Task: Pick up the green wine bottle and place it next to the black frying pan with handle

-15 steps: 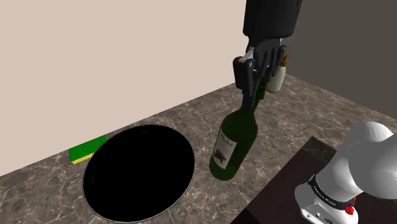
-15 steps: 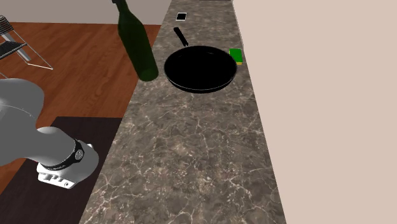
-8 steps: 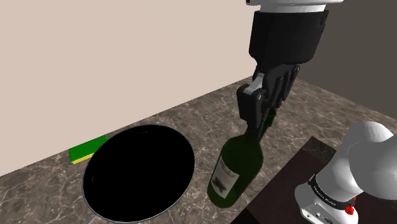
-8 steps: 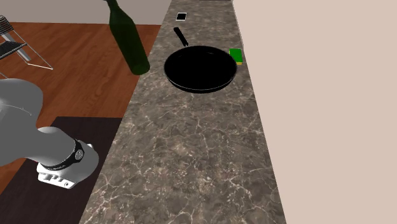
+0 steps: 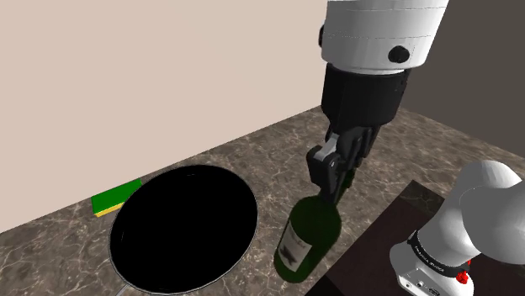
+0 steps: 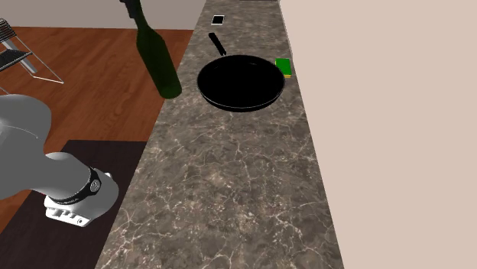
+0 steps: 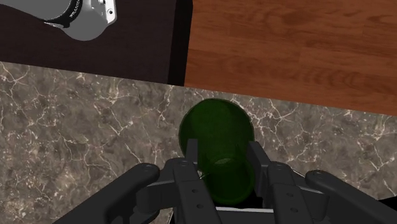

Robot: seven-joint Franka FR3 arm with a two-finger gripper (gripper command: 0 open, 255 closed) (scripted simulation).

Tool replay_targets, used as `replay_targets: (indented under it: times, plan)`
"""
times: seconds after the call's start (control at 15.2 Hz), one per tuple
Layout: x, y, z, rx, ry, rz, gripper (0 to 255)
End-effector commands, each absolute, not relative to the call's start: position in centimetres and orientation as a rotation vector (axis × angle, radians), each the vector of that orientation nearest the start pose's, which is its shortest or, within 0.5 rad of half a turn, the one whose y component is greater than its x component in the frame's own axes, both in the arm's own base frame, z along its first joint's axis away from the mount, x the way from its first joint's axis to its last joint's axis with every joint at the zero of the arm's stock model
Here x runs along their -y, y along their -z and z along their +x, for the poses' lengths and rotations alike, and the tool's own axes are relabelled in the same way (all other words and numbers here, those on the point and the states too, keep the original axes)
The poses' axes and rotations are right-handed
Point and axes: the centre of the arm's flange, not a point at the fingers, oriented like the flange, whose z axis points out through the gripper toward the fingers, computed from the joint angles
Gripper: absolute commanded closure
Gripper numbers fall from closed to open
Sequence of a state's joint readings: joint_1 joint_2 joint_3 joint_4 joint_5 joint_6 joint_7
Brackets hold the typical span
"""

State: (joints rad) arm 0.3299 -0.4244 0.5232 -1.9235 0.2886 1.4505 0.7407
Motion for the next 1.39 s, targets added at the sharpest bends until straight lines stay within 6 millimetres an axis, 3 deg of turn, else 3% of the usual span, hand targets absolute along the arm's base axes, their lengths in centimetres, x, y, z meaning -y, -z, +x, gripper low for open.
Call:
replay_targets:
  times: [0.0,0.59,1.12,1.19,1.32]
  plan:
    - [-37.2,-61.4,22.1,0.131,-0.201,-3.145,255]
    - [-37.2,-56.6,22.1,0.131,-0.201,-3.145,255]
    - [-37.2,-56.4,22.1,0.131,-0.201,-3.145,255]
    - [-37.2,-56.4,22.1,0.131,-0.201,-3.145,0]
    - [-37.2,-56.4,22.1,0.131,-0.201,-3.145,0]
